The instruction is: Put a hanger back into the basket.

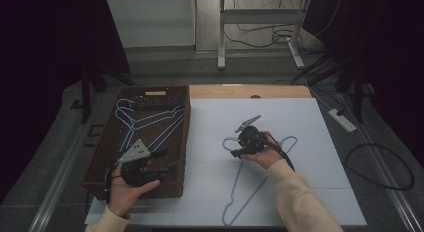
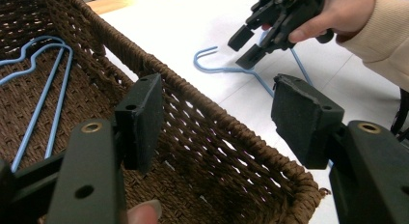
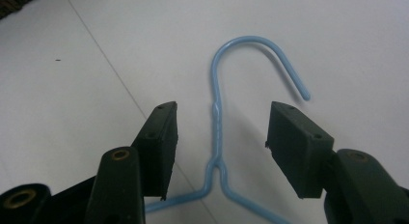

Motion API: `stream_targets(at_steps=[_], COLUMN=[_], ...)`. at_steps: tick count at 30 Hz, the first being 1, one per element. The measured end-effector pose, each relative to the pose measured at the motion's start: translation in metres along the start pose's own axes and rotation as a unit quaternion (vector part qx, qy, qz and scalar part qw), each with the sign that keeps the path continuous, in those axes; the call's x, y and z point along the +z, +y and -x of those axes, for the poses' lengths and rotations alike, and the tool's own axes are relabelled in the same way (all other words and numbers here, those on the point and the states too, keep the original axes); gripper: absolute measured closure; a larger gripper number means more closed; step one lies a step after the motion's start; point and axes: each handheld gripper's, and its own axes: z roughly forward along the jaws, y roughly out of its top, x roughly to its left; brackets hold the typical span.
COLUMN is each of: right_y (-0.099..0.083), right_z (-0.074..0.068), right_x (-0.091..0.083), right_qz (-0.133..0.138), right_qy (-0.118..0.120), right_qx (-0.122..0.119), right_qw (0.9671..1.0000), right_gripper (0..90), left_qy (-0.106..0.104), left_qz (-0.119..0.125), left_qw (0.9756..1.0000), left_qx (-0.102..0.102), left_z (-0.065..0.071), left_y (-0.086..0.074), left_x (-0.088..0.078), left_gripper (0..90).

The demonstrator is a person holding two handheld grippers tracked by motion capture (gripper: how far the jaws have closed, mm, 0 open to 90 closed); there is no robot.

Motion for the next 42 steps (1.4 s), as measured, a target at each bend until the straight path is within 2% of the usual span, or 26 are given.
stream_targets(at_steps=[8, 13, 16, 24, 26, 29, 35, 42], right_y=[0.015, 0.024, 0.03, 0.046, 0.047, 0.047, 0.036, 0.029], right_z=[0.002, 0.001, -0.002, -0.007, -0.01, -0.014, -0.017, -0.015], right_x=[0.017, 0.028, 0.031, 0.037, 0.038, 0.038, 0.033, 0.013], right_qz=[-0.042, -0.072, -0.091, -0.147, -0.153, -0.152, -0.115, -0.077], right_qy=[0.004, 0.006, -0.005, -0.004, -0.01, -0.022, -0.031, -0.041], right_qx=[-0.004, -0.017, -0.028, -0.047, -0.048, -0.057, -0.046, -0.038], right_qw=[0.9991, 0.9972, 0.9955, 0.988, 0.987, 0.9865, 0.9918, 0.9955], right_gripper=[53.1, 58.4, 64.9, 86.2, 86.5, 86.8, 86.9, 86.9], left_qy=[0.0, 0.0, 0.001, 0.0, -0.001, -0.001, -0.002, -0.005], left_qz=[-0.002, -0.001, 0.001, -0.001, -0.001, -0.001, 0.0, -0.005], left_qw=[1.0, 1.0, 1.0, 1.0, 1.0, 1.0, 1.0, 1.0], left_qx=[0.001, 0.002, 0.0, 0.003, 0.003, 0.003, 0.002, 0.005], left_z=[-0.001, -0.001, -0.002, 0.0, 0.0, -0.001, -0.001, 0.001], left_y=[0.0, 0.0, 0.0, 0.0, 0.0, 0.0, 0.0, 0.001], left_x=[0.001, -0.001, -0.001, -0.001, -0.001, -0.001, -0.001, 0.001], left_gripper=[36.8, 36.8, 36.8, 36.8, 36.9, 36.9, 37.0, 37.0])
